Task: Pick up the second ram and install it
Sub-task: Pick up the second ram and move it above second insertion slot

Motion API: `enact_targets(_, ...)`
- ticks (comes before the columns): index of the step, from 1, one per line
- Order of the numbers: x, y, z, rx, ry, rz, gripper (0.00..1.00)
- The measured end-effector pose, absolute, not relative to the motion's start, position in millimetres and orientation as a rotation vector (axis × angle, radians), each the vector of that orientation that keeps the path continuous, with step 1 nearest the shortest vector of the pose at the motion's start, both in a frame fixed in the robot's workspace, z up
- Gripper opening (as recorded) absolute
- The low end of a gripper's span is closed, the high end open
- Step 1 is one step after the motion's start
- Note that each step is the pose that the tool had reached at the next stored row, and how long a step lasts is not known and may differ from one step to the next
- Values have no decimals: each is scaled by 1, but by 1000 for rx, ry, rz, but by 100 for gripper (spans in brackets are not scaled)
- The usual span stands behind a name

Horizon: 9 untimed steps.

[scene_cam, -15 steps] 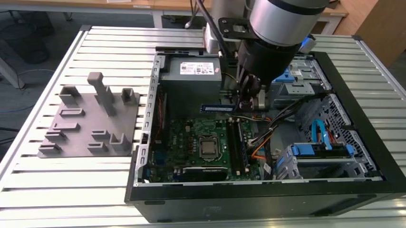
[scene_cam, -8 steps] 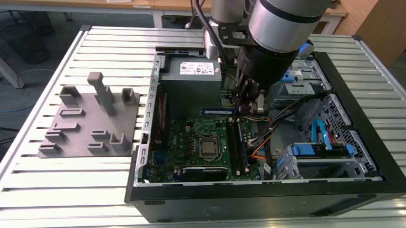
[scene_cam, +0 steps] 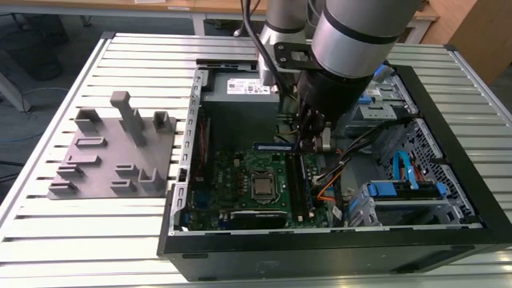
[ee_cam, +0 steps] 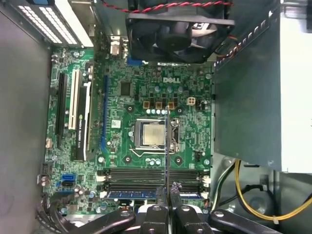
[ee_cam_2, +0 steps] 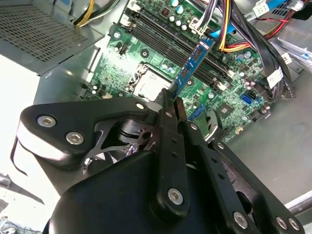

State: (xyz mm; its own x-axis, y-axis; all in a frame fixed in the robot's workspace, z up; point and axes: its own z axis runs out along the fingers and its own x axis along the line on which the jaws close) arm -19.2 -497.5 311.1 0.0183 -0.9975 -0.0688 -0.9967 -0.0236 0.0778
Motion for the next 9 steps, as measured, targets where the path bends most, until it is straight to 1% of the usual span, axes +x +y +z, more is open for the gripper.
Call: enact_targets(9, -19, -505, 295, 2236, -2190, -163, 14)
